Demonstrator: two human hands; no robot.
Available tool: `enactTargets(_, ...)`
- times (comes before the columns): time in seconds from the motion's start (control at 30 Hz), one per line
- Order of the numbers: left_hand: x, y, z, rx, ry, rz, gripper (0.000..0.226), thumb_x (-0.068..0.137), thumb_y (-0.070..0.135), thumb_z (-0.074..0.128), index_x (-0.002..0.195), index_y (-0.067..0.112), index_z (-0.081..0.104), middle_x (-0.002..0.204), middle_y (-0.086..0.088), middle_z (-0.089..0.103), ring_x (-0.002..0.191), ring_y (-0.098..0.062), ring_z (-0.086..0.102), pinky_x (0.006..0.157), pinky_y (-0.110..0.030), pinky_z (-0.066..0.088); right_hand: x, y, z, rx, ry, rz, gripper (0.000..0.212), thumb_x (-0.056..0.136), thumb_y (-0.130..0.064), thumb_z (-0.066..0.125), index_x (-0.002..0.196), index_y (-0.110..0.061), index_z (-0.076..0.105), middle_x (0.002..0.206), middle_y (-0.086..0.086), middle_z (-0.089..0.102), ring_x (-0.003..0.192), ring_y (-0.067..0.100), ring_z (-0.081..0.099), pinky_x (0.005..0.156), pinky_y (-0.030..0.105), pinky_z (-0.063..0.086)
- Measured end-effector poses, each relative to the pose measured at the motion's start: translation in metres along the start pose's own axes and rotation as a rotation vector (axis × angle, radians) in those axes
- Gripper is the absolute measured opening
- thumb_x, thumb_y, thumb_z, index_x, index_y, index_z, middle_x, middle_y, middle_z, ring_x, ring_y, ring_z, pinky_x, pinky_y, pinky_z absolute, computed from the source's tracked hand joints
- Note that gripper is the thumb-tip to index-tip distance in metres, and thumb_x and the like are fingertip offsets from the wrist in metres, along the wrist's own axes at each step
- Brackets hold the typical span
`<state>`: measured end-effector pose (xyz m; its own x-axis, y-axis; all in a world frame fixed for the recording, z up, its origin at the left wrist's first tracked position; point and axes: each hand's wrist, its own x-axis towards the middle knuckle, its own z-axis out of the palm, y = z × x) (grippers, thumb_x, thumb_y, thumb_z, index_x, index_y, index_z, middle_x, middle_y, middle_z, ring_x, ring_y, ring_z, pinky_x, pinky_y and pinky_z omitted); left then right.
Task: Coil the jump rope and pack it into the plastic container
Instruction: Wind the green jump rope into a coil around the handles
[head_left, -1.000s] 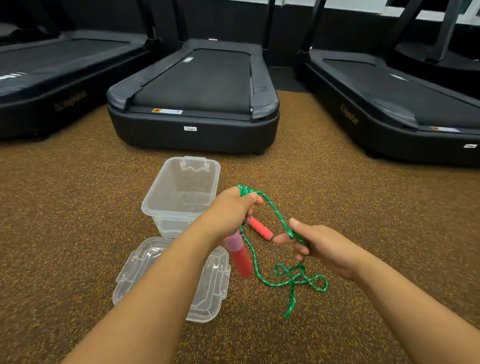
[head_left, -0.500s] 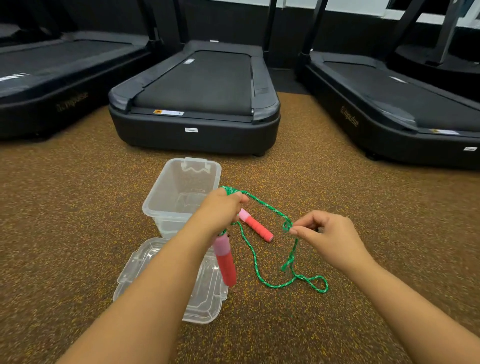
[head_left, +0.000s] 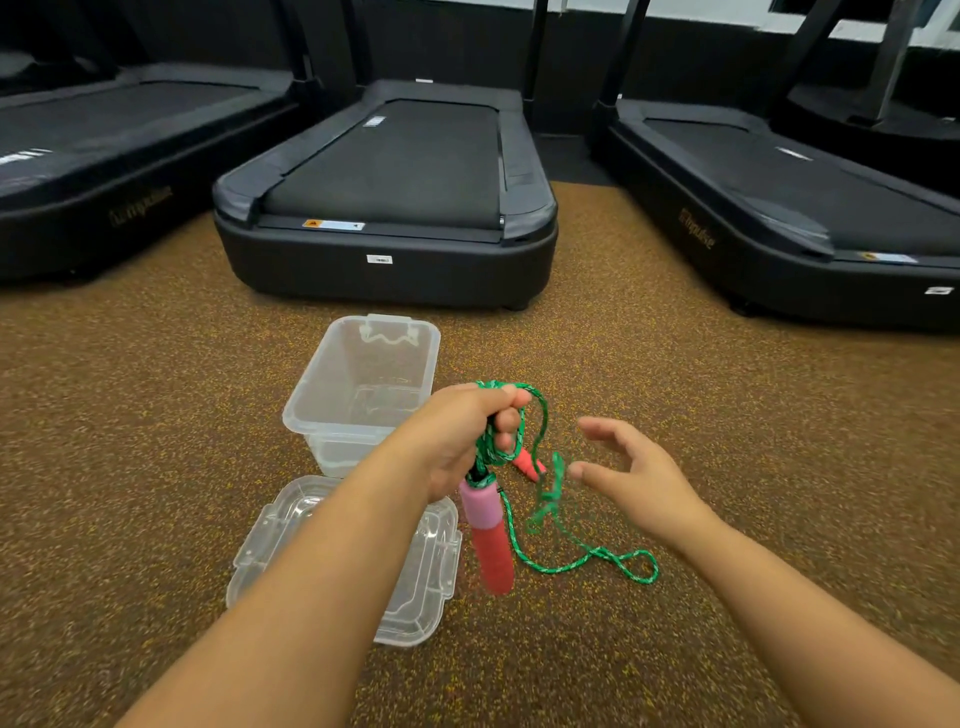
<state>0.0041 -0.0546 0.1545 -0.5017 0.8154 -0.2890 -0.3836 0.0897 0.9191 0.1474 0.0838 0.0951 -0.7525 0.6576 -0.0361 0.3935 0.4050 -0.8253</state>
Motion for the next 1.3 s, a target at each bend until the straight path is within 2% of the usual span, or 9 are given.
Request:
enactTargets(0.17,-0.001,-0.003,0.003,0.007,-0.079,-0.036,0.02,0.097,0.012,0.044,0.086,0.006,0.059,0.051,0.003,0.044,0.049,-0.009,0.039,0.051,-0.018,0.037,0.0,-0.025,0.001,0.289,-0.159,-0.169,0.04,0.093,-0.007,0.054,0.127,-0.028,0.055,0.128,-0.011,0.06,0.119,-0.001,0.053,0.103,0.021,0.038)
enactTargets(0.3,-0.005,-0.002,0.005,-0.053,-0.133,-0.052,0.02,0.097,0.011,0.042,0.087,0.004,0.058,0.051,0.002,0.045,0.046,-0.008,0.039,0.044,-0.018,0.042,-0.001,-0.03,0.006,0.276,-0.145,-0.17,0.017,0.095,-0.013,0.052,0.1,-0.021,0.066,0.098,-0.003,0.068,0.084,0.002,0.057,0.076,0.01,0.044)
enactTargets(0.4,-0.008,0.001,0.005,-0.137,-0.147,-0.064,0.021,0.097,0.012,0.042,0.083,0.007,0.057,0.053,0.001,0.042,0.046,-0.009,0.039,0.041,-0.018,0.044,-0.002,-0.024,0.007,0.4,-0.074,-0.124,0.018,0.096,-0.017,0.048,0.088,-0.015,0.064,0.076,0.0,0.069,0.08,0.014,0.062,0.081,0.025,0.046)
enactTargets(0.5,-0.006,0.001,0.003,-0.247,-0.157,-0.066,0.021,0.097,0.015,0.042,0.084,0.009,0.056,0.051,0.003,0.045,0.045,-0.008,0.041,0.044,-0.015,0.041,-0.004,-0.017,0.01,0.494,-0.013,-0.023,0.022,0.099,-0.017,0.043,0.085,-0.013,0.061,0.055,0.0,0.052,0.06,0.023,0.054,0.065,0.033,0.046)
enactTargets(0.63,-0.002,-0.001,0.005,-0.367,-0.125,-0.032,0.022,0.097,0.016,0.043,0.089,0.007,0.061,0.053,0.002,0.053,0.044,-0.007,0.047,0.046,-0.014,0.043,-0.008,-0.01,0.017,0.051,-0.03,-0.058,0.03,0.099,-0.029,0.04,0.079,-0.02,0.061,0.053,-0.007,0.047,0.052,0.013,0.044,0.057,0.032,0.039)
enactTargets(0.83,0.003,-0.002,0.007,-0.357,-0.047,0.045,0.045,0.1,0.037,0.033,0.117,0.002,0.057,0.085,-0.007,0.072,0.066,-0.013,0.062,0.071,-0.024,0.052,-0.024,-0.025,0.023,-0.455,-0.056,-0.327,0.03,0.097,-0.042,0.037,0.091,-0.022,0.058,0.074,-0.009,0.056,0.077,0.022,0.058,0.066,0.036,0.044)
enactTargets(1.0,0.005,-0.003,0.008,-0.115,0.002,0.105,0.064,0.097,0.054,0.009,0.121,0.01,0.049,0.104,-0.01,0.069,0.094,-0.019,0.063,0.096,-0.036,0.042,-0.027,-0.033,0.023,-0.35,-0.064,-0.444,0.031,0.095,-0.042,0.042,0.086,-0.017,0.058,0.068,-0.005,0.056,0.066,0.016,0.053,0.063,0.039,0.045)
enactTargets(1.13,0.004,-0.014,0.013,0.166,0.063,0.117,0.073,0.093,0.061,0.011,0.094,0.019,0.071,0.106,-0.016,0.071,0.105,-0.028,0.064,0.103,-0.045,0.043,-0.028,-0.043,0.018,-0.134,-0.076,-0.425,0.026,0.09,-0.037,0.047,0.078,-0.019,0.062,0.067,0.0,0.062,0.064,0.01,0.056,0.065,0.036,0.047)
enactTargets(1.3,-0.002,-0.024,0.007,0.465,0.04,0.121,0.081,0.091,0.067,0.02,0.11,-0.004,0.052,0.121,-0.031,0.051,0.118,-0.035,0.052,0.105,-0.054,0.035,-0.026,-0.055,0.006,0.064,-0.084,-0.399,0.019,0.088,-0.024,0.05,0.079,-0.017,0.065,0.061,-0.012,0.06,0.057,-0.003,0.051,0.058,0.016,0.036)
